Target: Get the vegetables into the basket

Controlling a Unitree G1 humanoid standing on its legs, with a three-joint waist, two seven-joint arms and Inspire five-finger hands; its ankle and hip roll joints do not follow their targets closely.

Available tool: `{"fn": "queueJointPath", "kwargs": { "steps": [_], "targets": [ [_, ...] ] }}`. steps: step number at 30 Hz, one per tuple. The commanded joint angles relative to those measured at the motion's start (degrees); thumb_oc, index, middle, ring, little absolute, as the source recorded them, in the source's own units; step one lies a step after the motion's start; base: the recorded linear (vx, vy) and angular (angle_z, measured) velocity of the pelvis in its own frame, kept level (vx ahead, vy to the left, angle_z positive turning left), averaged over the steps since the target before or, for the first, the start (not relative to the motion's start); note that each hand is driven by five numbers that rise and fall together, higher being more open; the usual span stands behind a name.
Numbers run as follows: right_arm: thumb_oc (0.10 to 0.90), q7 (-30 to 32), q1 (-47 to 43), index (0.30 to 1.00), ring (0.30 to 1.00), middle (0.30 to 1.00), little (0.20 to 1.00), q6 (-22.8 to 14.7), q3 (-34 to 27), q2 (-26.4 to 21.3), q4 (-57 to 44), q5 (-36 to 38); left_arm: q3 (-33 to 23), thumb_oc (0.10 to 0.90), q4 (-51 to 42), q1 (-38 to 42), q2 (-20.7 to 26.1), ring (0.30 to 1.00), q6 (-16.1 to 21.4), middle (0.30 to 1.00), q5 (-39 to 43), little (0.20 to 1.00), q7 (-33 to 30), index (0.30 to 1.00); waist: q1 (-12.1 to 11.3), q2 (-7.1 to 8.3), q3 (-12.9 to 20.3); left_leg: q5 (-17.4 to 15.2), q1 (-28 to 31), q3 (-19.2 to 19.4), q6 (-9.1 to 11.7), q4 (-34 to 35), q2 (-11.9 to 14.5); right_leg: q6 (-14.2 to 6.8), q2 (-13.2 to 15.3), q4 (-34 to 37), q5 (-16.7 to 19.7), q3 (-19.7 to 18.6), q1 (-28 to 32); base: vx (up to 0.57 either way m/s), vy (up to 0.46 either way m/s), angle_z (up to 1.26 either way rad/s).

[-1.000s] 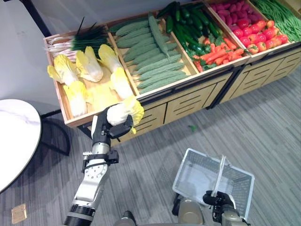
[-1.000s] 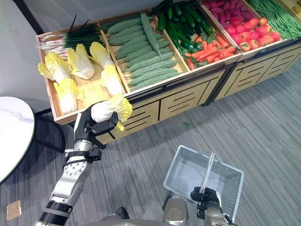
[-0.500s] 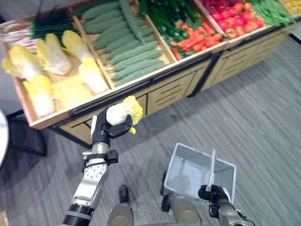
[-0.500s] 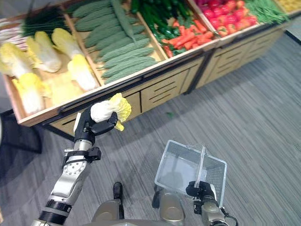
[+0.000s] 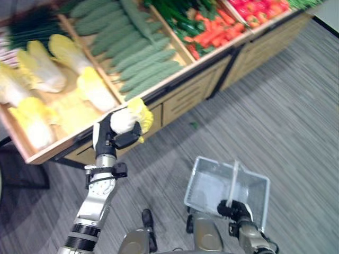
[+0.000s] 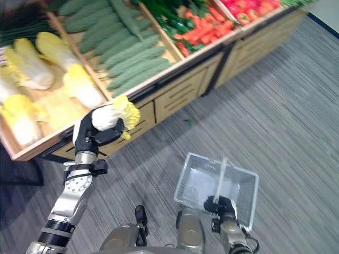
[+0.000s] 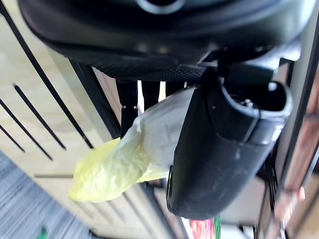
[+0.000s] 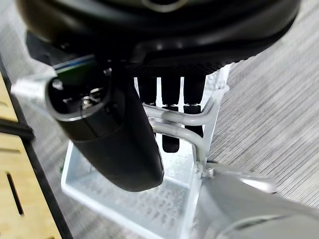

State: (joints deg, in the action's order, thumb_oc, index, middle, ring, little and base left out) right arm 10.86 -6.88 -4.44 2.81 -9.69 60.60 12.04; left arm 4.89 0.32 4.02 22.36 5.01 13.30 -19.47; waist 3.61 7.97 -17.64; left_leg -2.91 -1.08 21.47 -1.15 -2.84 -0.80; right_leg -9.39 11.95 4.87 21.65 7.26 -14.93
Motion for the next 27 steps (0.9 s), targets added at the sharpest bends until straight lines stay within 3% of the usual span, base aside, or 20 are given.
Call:
{"fn": "queueJointPath", "kwargs": {
  "steps": [1,7,9,10,12,13,14,18,25,26,27],
  "targets": [
    [0.4,0.8,2.4,0.3,0.3,0.3,0.3,-1.1,1.2,-1.1,-1.1,0.6,-1.5,0.4,-9.6,2.0,0.5,0.3,6.3,0.3,-3.3,0.3,-0.1,0.3,-1.7,-0.76,1.2,-1.3,-2.0,-2.6,3.1,-1.3,3.2,-5.6,7.3,-3.1,-1.8,5.3,4.1,-0.1,0.053,-0.61],
    [0.4,0.7,3.1,0.3,0.3,0.3,0.3,-0.9,1.9,-0.8,-1.6,-0.3,-1.1,0.4,-10.2,1.5,0.1,0.3,5.8,0.3,-2.1,0.3,0.5,0.3,-2.9,-1.72,3.0,2.3,-1.4,2.4,3.5,2.7,5.0,-5.6,8.7,-6.7,-4.9,10.5,9.2,-0.13,0.035,-0.4],
    [0.4,0.7,3.2,0.3,0.3,0.3,0.3,-0.8,2.3,-0.8,-2.1,-0.7,-1.3,0.4,-10.2,1.2,0.1,0.3,5.7,0.3,-1.8,0.3,0.5,0.3,-3.6,-1.52,3.6,3.2,-1.5,3.9,3.5,3.3,5.6,-5.4,8.5,-7.5,-5.9,11.9,10.7,-0.08,-0.026,-0.72],
    [0.4,0.6,3.1,0.3,0.3,0.3,0.3,-0.8,3.0,-1.0,-2.6,-1.4,-2.0,0.4,-10.0,0.6,0.0,0.3,5.5,0.3,-1.7,0.3,0.6,0.3,-5.6,-0.85,4.9,3.0,-1.1,6.2,4.1,4.9,6.2,-5.6,7.8,-7.3,-7.6,15.5,13.9,-0.07,-0.058,-0.61],
    [0.4,0.3,3.3,0.3,0.3,0.3,0.3,-0.8,3.4,-1.1,-3.1,-1.9,-2.8,0.4,-9.8,-0.1,0.1,0.3,5.4,0.3,-2.0,0.3,0.9,0.3,-6.2,-0.32,5.4,4.1,-0.6,8.3,4.6,5.6,6.8,-5.6,7.5,-5.5,-7.2,17.8,14.4,-0.05,-0.08,-0.72],
    [0.4,0.3,3.4,0.3,0.3,0.3,0.3,-0.8,3.4,-1.1,-3.1,-1.9,-2.9,0.4,-9.8,-0.2,0.2,0.3,5.4,0.3,-1.9,0.3,0.9,0.3,-6.3,-0.29,5.5,4.2,-0.5,8.5,4.7,5.7,6.8,-5.6,7.4,-5.3,-7.2,17.7,14.4,0.01,-0.111,-0.91],
    [0.4,0.2,4.0,0.3,0.3,0.3,0.3,-0.5,3.5,-1.7,-3.8,-2.5,-2.5,0.4,-9.3,-0.1,-0.3,0.3,5.5,0.3,-1.5,0.3,1.1,0.3,-5.4,-0.81,5.4,6.2,-0.8,8.4,5.5,6.6,7.4,-5.3,6.3,-4.7,-9.5,16.2,13.6,0.0,-0.079,-0.78],
    [0.4,0.5,4.4,0.3,0.3,0.3,0.3,-0.4,3.2,-2.2,-4.4,-2.4,-1.8,0.4,-8.3,0.6,-1.4,0.3,5.6,0.3,0.3,0.3,1.2,0.3,-4.5,-2.02,4.9,8.3,-1.9,7.2,6.7,7.4,8.6,-4.3,5.2,-4.4,-13.5,16.4,13.1,-0.03,-0.107,-0.2],
    [0.4,0.5,4.4,0.3,0.3,0.3,0.3,-0.9,3.4,-2.9,-4.6,-1.6,-0.9,0.4,-6.9,1.5,-2.8,0.3,6.0,0.3,3.0,0.3,2.2,0.3,-3.1,-3.65,3.5,9.1,-0.9,5.0,8.0,6.9,11.1,-1.8,2.2,-6.8,-17.7,16.1,12.2,0.03,-0.162,0.03],
    [0.4,0.4,4.1,0.3,0.3,0.3,0.3,-1.0,3.6,-3.0,-4.4,-1.6,-0.8,0.4,-6.9,1.5,-3.0,0.3,6.0,0.3,3.4,0.3,2.4,0.3,-3.2,-3.58,3.0,8.0,-1.6,4.1,8.3,3.5,11.7,-1.1,1.7,-7.1,-18.4,16.0,12.4,0.05,-0.323,-0.02],
    [0.4,0.3,3.8,0.3,0.3,0.3,0.3,-1.4,4.2,-3.5,-4.4,-1.5,-1.0,0.4,-7.0,1.6,-3.1,0.3,6.2,0.3,3.9,0.3,2.9,0.3,-3.7,-2.83,1.6,5.2,-4.3,1.4,9.3,-5.1,13.9,0.5,0.5,-7.3,-19.9,15.5,13.3,0.01,-0.33,0.02]
  ]
}}
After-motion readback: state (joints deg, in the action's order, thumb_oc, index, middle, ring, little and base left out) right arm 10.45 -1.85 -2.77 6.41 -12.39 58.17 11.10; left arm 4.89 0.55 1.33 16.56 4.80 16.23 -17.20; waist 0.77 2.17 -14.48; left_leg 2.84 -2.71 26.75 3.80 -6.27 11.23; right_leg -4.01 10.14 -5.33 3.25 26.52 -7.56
